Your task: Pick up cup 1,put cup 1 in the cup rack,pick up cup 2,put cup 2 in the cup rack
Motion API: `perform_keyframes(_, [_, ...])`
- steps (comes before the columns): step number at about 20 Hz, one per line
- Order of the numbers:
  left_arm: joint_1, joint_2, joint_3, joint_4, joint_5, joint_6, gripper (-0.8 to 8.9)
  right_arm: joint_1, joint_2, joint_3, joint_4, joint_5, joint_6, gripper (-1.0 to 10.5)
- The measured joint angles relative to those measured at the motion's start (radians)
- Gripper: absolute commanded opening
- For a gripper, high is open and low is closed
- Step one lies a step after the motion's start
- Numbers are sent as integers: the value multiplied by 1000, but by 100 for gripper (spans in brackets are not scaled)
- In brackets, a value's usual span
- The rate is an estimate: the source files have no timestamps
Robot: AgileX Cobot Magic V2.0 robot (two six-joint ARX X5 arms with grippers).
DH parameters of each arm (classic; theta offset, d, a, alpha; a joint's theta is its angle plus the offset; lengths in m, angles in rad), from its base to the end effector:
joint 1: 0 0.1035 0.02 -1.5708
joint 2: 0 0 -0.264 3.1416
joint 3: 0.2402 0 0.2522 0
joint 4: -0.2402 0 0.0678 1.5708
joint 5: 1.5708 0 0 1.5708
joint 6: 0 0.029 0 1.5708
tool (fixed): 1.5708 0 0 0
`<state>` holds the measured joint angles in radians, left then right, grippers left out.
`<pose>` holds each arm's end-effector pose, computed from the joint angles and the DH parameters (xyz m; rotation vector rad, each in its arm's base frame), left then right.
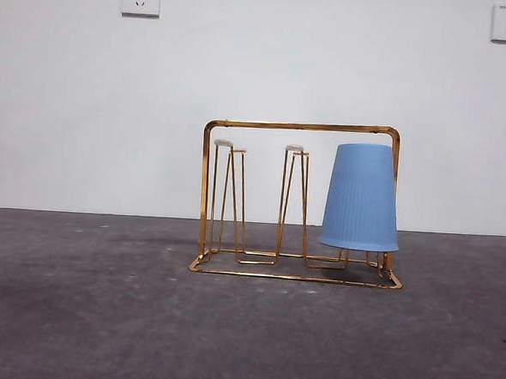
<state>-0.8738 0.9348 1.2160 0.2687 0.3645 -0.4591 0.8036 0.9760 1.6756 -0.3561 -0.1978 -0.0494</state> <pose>0.0966 -0.1315 0.4911 -0.5358 -0.2816 -1.3204 0.0733 0.0842 0.5582 0.0621 -0.3661 0.9821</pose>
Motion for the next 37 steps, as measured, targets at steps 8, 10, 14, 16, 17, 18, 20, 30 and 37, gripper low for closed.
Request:
perform_keyframes(8, [0, 219, 0, 480, 101, -217, 478, 0, 21, 0, 48, -84, -11, -16])
perform_keyframes(10, [0, 256, 0, 565, 102, -264, 478, 0, 27, 0, 56, -88, -13, -16])
perform_keyframes(14, [0, 317, 0, 719, 102, -349, 478, 0, 43, 0, 69, -91, -22, -16])
perform_keyframes(16, [0, 339, 0, 781, 101, -381, 477, 0, 54, 0, 88, -91, -23, -16])
perform_keyframes(17, [0, 348, 0, 808, 97, -396, 477, 0, 60, 0, 96, -91, -24, -16])
perform_keyframes(18, [0, 354, 0, 827, 92, -407, 477, 0, 67, 0, 99, -93, -24, -16])
perform_keyframes(20, [0, 364, 0, 856, 84, -426, 477, 0, 82, 0, 99, -99, -26, -16])
perform_keyframes(30, [0, 374, 0, 889, 52, -444, 283, 2, 169, 0, 114, -140, -26, -15])
perform_keyframes(37, [3, 376, -1, 885, 42, -455, -8, 4, 169, 0, 98, -143, -26, 11])
